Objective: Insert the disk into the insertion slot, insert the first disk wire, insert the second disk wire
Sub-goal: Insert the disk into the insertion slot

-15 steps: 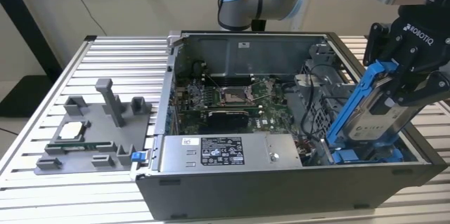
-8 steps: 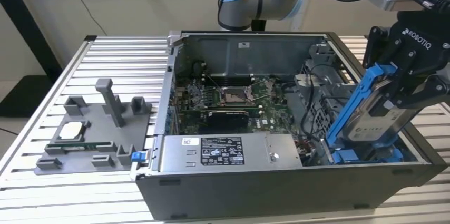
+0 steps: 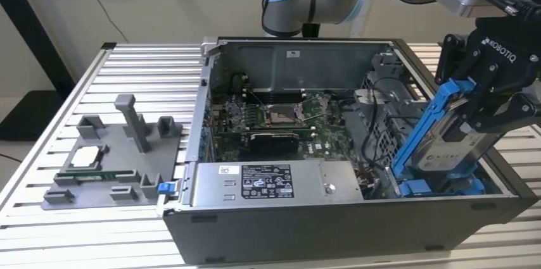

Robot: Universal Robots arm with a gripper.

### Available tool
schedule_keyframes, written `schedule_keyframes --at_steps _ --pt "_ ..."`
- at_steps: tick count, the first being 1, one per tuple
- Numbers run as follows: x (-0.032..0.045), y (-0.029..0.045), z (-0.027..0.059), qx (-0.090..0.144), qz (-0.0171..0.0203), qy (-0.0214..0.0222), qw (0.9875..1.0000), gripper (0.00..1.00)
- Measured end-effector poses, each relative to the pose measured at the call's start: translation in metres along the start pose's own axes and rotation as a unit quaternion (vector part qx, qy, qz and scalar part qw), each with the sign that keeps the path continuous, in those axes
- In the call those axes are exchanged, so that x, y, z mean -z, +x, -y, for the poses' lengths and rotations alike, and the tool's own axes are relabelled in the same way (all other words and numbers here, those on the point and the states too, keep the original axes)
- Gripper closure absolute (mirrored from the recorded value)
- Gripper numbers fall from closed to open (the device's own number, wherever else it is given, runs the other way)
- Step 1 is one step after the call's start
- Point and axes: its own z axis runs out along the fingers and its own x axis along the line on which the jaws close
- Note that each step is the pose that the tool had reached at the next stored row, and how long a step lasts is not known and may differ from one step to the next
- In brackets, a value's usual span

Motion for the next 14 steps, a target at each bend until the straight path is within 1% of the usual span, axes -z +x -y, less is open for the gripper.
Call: schedule_keyframes --at_steps 7,14 --pt "-0.0019 0.0 0.0001 0.0 0.0001 0.0 1.0 1.0" --pt "-0.0085 0.0 0.0003 0.0 0.0001 0.0 1.0 1.0"
